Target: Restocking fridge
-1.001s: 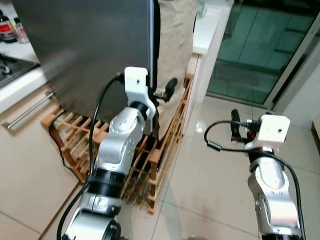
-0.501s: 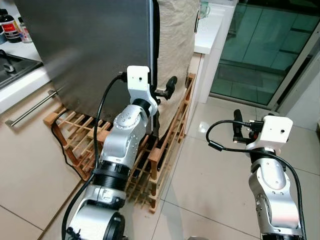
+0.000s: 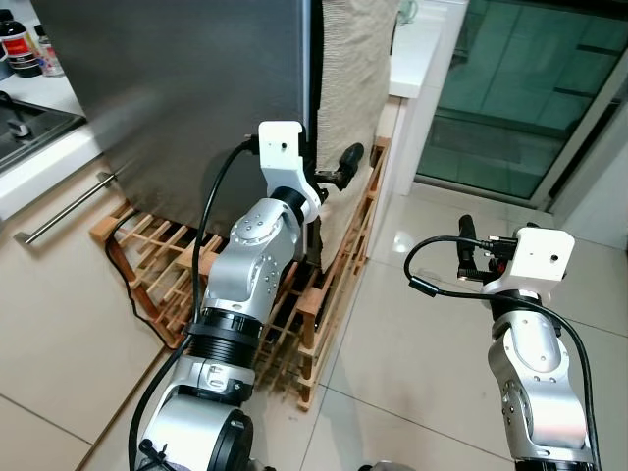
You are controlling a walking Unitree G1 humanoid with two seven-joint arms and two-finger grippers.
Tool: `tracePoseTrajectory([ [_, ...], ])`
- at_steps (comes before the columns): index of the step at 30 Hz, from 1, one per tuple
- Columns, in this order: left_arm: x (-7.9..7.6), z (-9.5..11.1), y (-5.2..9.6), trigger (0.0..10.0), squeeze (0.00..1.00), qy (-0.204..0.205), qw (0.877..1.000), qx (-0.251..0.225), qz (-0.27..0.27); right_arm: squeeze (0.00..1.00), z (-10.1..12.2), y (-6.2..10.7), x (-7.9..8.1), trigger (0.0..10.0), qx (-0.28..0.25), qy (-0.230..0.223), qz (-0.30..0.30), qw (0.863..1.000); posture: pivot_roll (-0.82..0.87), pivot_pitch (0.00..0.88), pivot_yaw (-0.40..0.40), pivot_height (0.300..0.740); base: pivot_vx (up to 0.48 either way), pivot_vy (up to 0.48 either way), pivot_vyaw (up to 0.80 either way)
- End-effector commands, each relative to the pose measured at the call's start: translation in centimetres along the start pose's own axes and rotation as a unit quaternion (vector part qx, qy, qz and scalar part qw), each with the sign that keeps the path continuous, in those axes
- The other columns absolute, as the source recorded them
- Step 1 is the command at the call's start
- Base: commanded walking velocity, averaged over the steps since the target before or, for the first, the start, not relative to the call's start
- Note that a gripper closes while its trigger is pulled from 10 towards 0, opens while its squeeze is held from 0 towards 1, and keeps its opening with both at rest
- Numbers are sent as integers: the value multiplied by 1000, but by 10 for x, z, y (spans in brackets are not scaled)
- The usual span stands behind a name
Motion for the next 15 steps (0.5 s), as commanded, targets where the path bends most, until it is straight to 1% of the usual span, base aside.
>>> tracePoseTrajectory([
  [1, -3, -14, -6, 10000, 0, -15, 999, 31, -6, 0, -3, 0, 0, 10000, 4, 5, -1, 1000, -166, 0, 28, 740, 0, 0, 0],
  [2, -6, -21, -11, 10000, 0, -22, 999, 44, -16, 0, -3, 0, 2, 10000, 4, 6, 5, 1000, -168, 0, 28, 740, 0, 0, 0],
  [4, -8, -24, -13, 10000, 0, -20, 998, 49, -20, 0, -4, 0, 3, 10000, 6, 8, 8, 1000, -168, 0, 28, 740, 0, 0, 0],
  [5, -14, -29, -16, 10000, 0, -14, 998, 58, -33, 0, -6, 0, 3, 10000, 8, 8, 8, 1000, -168, 0, 28, 740, 0, 0, 0],
  [6, -25, -34, -18, 10000, 0, -11, 996, 69, -57, 0, -7, 0, 2, 10000, 10, 8, 7, 1000, -173, 0, 28, 740, 0, 0, 0],
  [7, -32, -37, -20, 10000, 0, -9, 994, 76, -72, 0, -8, 0, 1, 10000, 11, 8, 6, 1000, -173, 0, 28, 740, 0, 0, 0],
  [9, -61, -43, -24, 10000, 0, 20, 987, 88, -130, 0, -9, 1, 0, 10000, 13, 8, 4, 1000, -190, 0, 34, 740, 0, 0, 0],
  [10, -61, -43, -24, 10000, 0, 20, 987, 88, -130, 0, -9, 1, 0, 10000, 13, 8, 4, 1000, -190, 0, 34, 740, 0, 0, 0],
  [11, -76, -46, -27, 10000, 0, 23, 983, 92, -155, 0, -10, 2, 0, 10000, 14, 10, 4, 1000, -190, 0, 34, 740, 0, 0, 0],
  [13, -118, -53, -29, 10000, 0, 50, 968, 104, -223, 0, -15, 6, -3, 10000, 21, 15, 3, 1000, -218, 0, 42, 740, 0, 0, 0],
  [14, -130, -55, -29, 10000, 0, 57, 962, 109, -244, 0, -16, 7, -3, 10000, 24, 17, 2, 1000, -218, 0, 42, 740, 0, 0, 0],
  [15, -149, -58, -27, 10000, 0, 74, 951, 116, -276, 0, -19, 9, -5, 10000, 29, 20, 0, 999, -234, 0, 45, 740, 0, 0, 0],
])
Point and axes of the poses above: a point about 5 cm out from each wrist's last joint towards the gripper, its own y axis pointing back from the gripper into the wrist, its own z axis along the axis of the wrist's last joint, x = y × z, the point moved 6 cm from there along -y, pointing out of the wrist towards the gripper, and after that the axes turned 15 degrees about y, right-handed, at the moved point
